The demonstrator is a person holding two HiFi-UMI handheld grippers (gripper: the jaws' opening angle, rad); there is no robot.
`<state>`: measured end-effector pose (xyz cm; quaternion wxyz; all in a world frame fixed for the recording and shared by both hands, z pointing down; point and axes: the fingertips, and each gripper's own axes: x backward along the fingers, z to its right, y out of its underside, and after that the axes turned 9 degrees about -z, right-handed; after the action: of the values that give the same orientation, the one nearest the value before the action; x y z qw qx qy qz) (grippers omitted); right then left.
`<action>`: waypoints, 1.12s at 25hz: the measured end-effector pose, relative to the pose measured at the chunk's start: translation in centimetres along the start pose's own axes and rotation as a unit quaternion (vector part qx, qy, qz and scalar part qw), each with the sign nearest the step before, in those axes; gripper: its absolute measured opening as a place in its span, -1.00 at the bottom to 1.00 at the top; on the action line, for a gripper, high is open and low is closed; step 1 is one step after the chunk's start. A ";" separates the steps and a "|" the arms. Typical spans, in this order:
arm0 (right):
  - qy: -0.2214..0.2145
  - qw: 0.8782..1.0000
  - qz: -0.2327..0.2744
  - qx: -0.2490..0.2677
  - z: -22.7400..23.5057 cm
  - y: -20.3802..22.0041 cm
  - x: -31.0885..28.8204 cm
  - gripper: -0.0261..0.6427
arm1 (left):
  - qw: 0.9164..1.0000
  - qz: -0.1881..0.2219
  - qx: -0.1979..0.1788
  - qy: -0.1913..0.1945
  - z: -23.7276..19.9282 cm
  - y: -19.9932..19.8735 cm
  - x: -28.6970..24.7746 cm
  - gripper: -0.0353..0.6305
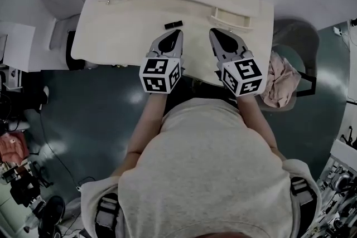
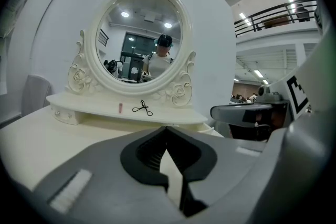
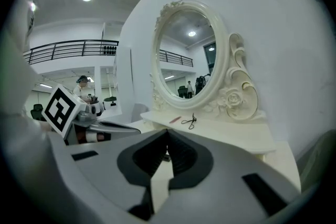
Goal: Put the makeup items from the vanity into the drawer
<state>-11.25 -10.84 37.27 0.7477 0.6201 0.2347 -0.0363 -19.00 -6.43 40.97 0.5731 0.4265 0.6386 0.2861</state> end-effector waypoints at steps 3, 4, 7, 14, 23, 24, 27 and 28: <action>0.004 1.000 -0.006 -0.005 0.5 0.3 -0.4 -0.89 | 1.000 -0.007 -0.004 -0.003 -0.8 0.1 -0.6 -0.87; 0.005 1.000 -0.010 -0.007 0.6 0.6 -0.5 -0.89 | 1.000 -0.010 -0.005 -0.002 -1.0 0.2 -0.7 -0.86; 0.010 1.000 -0.020 -0.017 0.6 1.3 -0.8 -0.89 | 1.000 -0.022 -0.005 -0.001 -1.9 0.8 -1.2 -0.86; 0.040 0.997 -0.040 -0.044 1.4 2.3 -2.0 -0.89 | 0.998 -0.061 -0.018 0.010 -3.8 2.4 -2.2 -0.86; 0.064 0.993 -0.064 -0.071 1.6 2.3 -3.6 -0.89 | 0.992 -0.108 -0.054 0.039 -6.1 3.2 -4.1 -0.86; 0.067 0.993 -0.069 -0.071 1.6 2.5 -3.8 -0.89 | 0.991 -0.115 -0.059 0.043 -6.3 3.5 -4.4 -0.86; 0.072 0.992 -0.085 -0.062 1.7 3.0 -4.5 -0.89 | 0.987 -0.132 -0.082 0.047 -7.1 3.9 -5.2 -0.86; 0.073 0.991 -0.090 -0.060 1.8 3.1 -4.7 -0.89 | 0.985 -0.136 -0.090 0.049 -7.3 3.9 -5.5 -0.85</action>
<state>-13.84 -12.94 42.19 0.7581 0.5517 0.3451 -0.0437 -25.34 -8.52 48.31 0.6111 0.2676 0.6894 0.2822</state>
